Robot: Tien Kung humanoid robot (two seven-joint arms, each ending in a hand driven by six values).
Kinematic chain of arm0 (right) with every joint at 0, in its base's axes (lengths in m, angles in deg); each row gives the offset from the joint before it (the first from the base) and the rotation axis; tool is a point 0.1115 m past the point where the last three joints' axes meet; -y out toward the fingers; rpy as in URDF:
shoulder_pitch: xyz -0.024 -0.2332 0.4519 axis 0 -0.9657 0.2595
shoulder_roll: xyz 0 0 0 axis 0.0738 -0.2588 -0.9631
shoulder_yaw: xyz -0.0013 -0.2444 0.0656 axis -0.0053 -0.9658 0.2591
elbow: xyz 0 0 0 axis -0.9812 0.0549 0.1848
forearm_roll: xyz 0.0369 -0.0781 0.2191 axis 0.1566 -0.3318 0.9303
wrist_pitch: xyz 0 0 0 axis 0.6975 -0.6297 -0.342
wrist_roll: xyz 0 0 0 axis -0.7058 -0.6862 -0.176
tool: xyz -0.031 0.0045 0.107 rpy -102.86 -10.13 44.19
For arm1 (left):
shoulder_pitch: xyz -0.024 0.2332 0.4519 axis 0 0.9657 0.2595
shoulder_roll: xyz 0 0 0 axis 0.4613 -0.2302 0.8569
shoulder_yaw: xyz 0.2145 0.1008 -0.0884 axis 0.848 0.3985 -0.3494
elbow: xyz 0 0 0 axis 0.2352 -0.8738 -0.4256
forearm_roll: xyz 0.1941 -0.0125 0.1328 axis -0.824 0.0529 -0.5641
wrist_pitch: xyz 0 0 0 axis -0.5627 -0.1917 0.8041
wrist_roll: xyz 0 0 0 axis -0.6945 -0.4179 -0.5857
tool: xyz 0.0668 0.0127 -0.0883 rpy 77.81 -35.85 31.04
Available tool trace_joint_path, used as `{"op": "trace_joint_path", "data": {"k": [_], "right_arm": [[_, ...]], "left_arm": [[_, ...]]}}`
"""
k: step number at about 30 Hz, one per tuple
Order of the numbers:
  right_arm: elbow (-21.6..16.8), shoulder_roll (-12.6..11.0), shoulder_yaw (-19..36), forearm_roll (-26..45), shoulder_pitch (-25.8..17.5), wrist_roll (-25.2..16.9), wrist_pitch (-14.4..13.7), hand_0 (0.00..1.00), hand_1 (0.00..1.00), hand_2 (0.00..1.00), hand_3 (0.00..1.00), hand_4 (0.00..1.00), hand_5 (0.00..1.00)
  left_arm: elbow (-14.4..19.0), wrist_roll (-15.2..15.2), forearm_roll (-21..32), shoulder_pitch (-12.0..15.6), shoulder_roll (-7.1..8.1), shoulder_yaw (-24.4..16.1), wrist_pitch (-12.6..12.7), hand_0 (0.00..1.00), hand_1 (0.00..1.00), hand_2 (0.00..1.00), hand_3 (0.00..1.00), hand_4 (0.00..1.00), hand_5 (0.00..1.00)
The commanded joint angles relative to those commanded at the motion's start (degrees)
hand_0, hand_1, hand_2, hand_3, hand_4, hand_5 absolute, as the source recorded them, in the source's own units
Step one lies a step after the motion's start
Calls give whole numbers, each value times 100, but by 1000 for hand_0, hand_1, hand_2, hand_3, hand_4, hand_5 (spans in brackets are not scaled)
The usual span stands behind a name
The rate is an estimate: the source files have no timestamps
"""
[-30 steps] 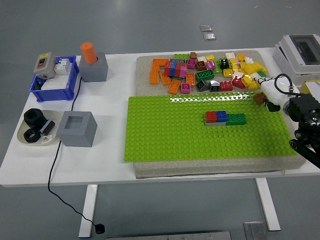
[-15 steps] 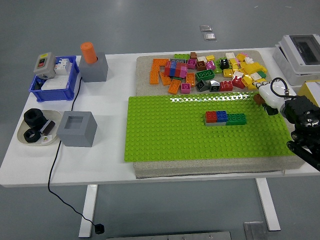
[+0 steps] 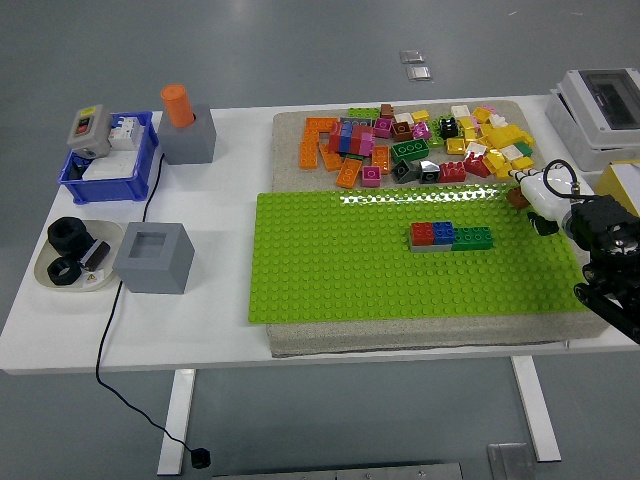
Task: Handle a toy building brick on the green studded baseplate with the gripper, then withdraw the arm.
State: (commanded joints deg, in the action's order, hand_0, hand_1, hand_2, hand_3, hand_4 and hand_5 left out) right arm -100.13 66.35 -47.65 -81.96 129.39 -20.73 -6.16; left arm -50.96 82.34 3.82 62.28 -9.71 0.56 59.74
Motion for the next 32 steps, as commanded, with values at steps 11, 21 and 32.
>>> {"op": "trace_joint_path", "data": {"k": [11,21,32], "right_arm": [[44,30,-16,46,15,-31,-19,861,876,947,859,538,2],[86,62,26,60,43,-40,-22,860,874,944,850,538,2],[291,151,59,123,69,-74,-23,857,871,941,799,517,2]], "left_arm": [[0,-5,-15,6,4,-3,-2,598,617,540,595,749,194],[0,-2,-26,-8,10,0,-6,597,617,540,595,749,193],[0,6,-9,-20,3,15,-9,597,617,540,595,750,194]]}}
